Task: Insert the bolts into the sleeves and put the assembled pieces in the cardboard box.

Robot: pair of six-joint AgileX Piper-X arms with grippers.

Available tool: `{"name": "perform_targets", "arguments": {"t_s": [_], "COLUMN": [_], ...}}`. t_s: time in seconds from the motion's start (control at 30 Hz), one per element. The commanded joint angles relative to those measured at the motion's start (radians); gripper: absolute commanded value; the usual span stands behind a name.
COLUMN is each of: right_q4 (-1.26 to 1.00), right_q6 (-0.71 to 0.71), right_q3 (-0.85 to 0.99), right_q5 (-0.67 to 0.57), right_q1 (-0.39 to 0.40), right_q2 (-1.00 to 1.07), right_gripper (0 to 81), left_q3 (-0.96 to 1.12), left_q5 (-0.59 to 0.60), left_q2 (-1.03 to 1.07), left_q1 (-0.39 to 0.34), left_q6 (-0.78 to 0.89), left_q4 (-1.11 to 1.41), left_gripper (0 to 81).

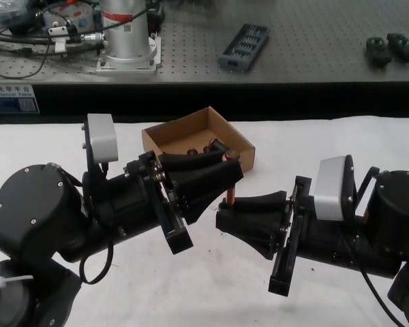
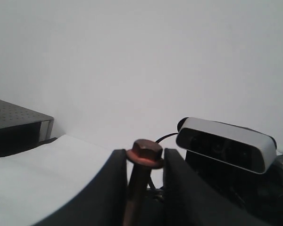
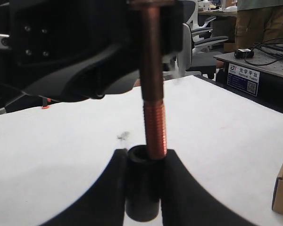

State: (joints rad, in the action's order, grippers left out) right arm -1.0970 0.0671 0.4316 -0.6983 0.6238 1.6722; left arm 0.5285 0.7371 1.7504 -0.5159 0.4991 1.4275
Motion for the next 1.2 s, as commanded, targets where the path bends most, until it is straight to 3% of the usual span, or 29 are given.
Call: {"name": "perform_targets", "arguments": {"t_s": [0.0,0.33,1.17], "right_q4": [-0.071,-0.077,-0.137], "right_q6": [0.001,0.001,0.053], "right_q3": [0.012,0.010,0.006], "right_q5": [-0.022,-0.022,-0.038], "right_q1": [-0.008,-0.010,-0.010], "right_q2": [-0.013,-0.013,-0.020], "right_gripper": [5.8,5.8,5.8], "left_q3": [0.000,0.000,0.000], "left_q5": [0.009,0.061,0.061], "left_q2": [0.018,0.018,0.018], "left_q1": [0.000,0.000,0.000], "left_q6": [0.003,0.127,0.132], "left_q4": [-0.034,0.108,0.017], "left_gripper": [0.6,0.6,0.6]}}
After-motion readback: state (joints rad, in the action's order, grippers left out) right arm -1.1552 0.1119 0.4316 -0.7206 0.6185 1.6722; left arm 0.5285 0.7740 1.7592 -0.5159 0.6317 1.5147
